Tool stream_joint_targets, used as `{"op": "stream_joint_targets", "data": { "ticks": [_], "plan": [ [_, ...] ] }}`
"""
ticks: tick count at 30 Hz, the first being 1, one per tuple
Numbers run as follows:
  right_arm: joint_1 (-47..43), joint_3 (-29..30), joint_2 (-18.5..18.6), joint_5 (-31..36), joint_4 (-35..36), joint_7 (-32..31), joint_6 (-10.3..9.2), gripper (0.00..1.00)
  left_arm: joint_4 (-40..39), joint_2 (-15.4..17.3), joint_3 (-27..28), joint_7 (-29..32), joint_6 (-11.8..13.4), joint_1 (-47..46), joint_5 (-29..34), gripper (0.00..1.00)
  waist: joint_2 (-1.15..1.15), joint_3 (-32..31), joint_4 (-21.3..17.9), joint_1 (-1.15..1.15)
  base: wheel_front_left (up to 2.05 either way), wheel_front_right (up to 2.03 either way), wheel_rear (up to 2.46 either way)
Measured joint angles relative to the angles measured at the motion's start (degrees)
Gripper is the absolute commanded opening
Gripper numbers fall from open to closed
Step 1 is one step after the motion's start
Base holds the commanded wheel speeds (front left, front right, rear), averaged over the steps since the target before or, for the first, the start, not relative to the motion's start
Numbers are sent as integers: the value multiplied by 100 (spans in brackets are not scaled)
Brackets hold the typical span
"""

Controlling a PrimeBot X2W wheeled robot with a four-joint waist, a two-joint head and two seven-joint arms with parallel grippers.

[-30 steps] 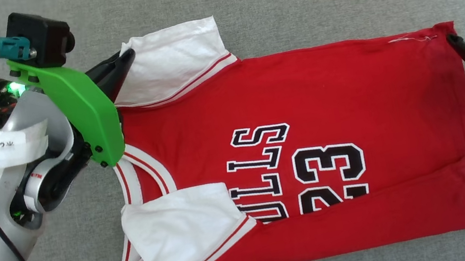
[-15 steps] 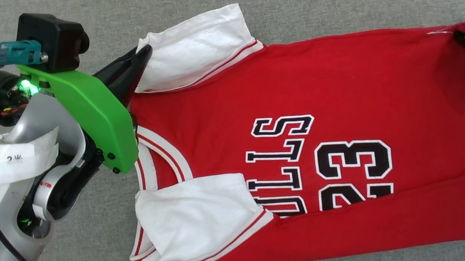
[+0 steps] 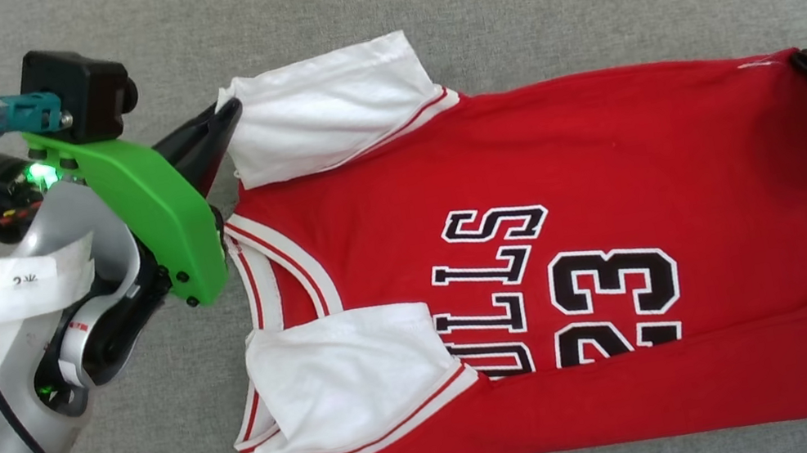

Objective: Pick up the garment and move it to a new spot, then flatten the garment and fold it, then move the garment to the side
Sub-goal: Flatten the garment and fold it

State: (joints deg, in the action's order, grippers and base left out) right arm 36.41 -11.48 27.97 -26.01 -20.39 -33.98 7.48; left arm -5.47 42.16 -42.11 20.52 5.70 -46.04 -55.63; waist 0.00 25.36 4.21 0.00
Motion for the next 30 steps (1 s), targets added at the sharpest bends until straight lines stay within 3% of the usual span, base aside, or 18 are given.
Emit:
{"op": "stream_joint_targets", "data": {
  "ticks": [14,23,30],
  "plan": [
    [-1156,564,-185,-673,36,713,1,0,245,-14,-75,-353,36,937,-224,0,0,-911,-23,0,0,0,0],
    [-2244,650,-318,-1170,491,920,1,0,-46,82,-196,-646,334,2121,-573,0,0,-1495,-16,0,0,0,0],
    [-2936,568,-216,-1418,859,922,1,0,-103,162,-390,-795,572,2914,-715,0,0,-1798,-22,0,0,0,0]
  ]
}}
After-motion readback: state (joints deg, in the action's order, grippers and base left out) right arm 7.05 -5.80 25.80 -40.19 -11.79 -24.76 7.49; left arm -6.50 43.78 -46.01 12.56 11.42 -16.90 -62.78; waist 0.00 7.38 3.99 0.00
